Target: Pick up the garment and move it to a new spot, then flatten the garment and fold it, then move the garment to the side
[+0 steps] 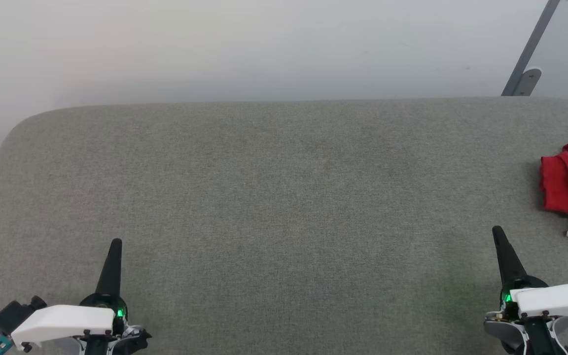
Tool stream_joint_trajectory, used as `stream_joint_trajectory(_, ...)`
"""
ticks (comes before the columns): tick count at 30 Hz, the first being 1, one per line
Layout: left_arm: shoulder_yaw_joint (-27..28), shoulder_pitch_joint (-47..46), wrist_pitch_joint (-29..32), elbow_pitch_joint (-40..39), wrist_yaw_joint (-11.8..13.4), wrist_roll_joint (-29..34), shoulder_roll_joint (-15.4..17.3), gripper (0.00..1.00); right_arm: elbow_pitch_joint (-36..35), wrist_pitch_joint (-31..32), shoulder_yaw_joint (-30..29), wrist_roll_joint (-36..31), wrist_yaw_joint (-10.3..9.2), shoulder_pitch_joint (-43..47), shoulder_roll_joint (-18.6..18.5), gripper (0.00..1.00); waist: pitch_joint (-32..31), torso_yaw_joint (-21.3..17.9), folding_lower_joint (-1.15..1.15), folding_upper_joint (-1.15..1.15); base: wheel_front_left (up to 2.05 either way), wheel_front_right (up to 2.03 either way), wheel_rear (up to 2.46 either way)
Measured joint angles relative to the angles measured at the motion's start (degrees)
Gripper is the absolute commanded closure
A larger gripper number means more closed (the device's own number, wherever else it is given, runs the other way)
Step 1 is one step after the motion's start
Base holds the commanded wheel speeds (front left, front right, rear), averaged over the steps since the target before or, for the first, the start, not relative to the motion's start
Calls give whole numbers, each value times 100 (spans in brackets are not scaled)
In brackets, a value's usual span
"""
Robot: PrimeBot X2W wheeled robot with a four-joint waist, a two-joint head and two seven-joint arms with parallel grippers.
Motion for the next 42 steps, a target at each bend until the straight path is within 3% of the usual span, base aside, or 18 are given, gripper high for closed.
stream_joint_trajectory(42,20,-305,472,201,0,-1581,-35,100,-13,445,35,1580,0,-194,105,100,-109,-44,0,0,0,0,0)
